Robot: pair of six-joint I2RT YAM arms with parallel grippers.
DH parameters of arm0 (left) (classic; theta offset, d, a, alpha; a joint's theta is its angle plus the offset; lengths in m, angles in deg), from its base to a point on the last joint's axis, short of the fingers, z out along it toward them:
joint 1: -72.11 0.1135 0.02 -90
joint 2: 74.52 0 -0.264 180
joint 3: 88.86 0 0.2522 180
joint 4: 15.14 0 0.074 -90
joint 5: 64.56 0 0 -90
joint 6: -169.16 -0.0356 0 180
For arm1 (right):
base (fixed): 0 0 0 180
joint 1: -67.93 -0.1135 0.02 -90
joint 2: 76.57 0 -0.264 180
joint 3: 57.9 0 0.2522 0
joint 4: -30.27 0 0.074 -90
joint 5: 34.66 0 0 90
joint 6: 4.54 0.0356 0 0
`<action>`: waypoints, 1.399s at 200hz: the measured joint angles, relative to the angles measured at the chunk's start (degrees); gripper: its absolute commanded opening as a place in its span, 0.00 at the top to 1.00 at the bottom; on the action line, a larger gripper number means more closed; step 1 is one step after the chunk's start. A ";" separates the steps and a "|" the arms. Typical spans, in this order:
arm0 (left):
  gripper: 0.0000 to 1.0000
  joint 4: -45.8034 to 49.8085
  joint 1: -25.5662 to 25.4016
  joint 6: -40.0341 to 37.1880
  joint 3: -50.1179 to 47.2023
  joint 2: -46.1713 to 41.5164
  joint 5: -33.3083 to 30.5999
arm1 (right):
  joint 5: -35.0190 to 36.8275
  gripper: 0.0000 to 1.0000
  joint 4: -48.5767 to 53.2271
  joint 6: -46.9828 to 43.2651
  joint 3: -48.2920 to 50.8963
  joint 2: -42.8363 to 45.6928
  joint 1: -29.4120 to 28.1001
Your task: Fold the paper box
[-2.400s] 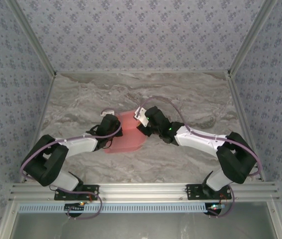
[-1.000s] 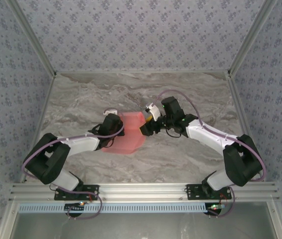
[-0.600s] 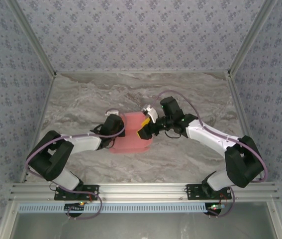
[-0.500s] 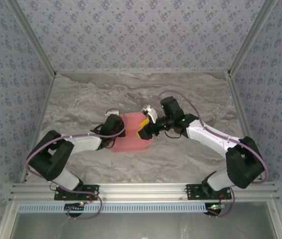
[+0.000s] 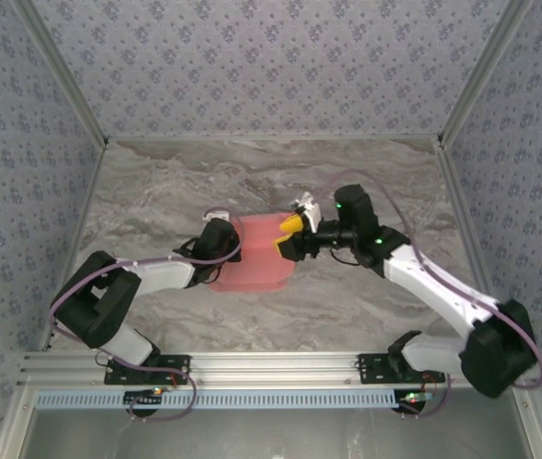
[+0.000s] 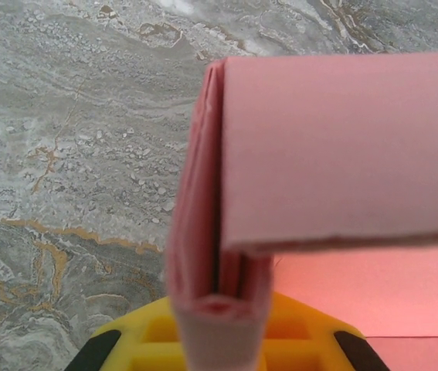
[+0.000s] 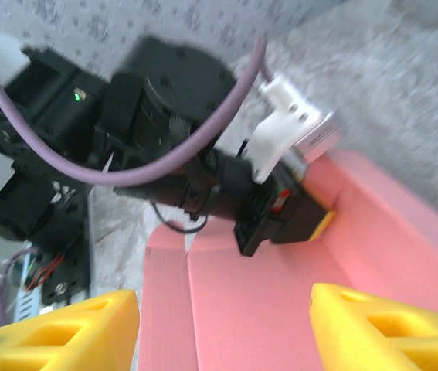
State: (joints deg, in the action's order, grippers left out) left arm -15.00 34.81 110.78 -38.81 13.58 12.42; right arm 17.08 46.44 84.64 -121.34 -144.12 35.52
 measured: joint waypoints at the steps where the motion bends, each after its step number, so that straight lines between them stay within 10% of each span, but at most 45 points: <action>1: 1.00 0.00 0.00 -0.04 0.00 -0.02 0.02 | 0.15 0.40 -0.09 0.00 0.07 0.24 0.11; 83: 0.99 -0.04 0.07 1.07 0.00 -4.39 6.40 | 9.94 0.49 -0.52 1.64 10.19 3.80 16.87; 175: 0.99 -0.07 0.17 2.58 0.00 -4.42 10.25 | -2.51 0.58 -2.71 -0.66 9.03 -4.15 10.62; 280: 0.99 0.00 0.48 3.52 -0.02 -4.42 8.55 | 6.88 0.58 -6.99 1.75 6.32 -9.16 1.03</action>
State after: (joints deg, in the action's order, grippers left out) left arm -15.00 35.29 114.30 -38.83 9.16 20.97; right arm 23.97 39.45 86.39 -115.02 -153.28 36.55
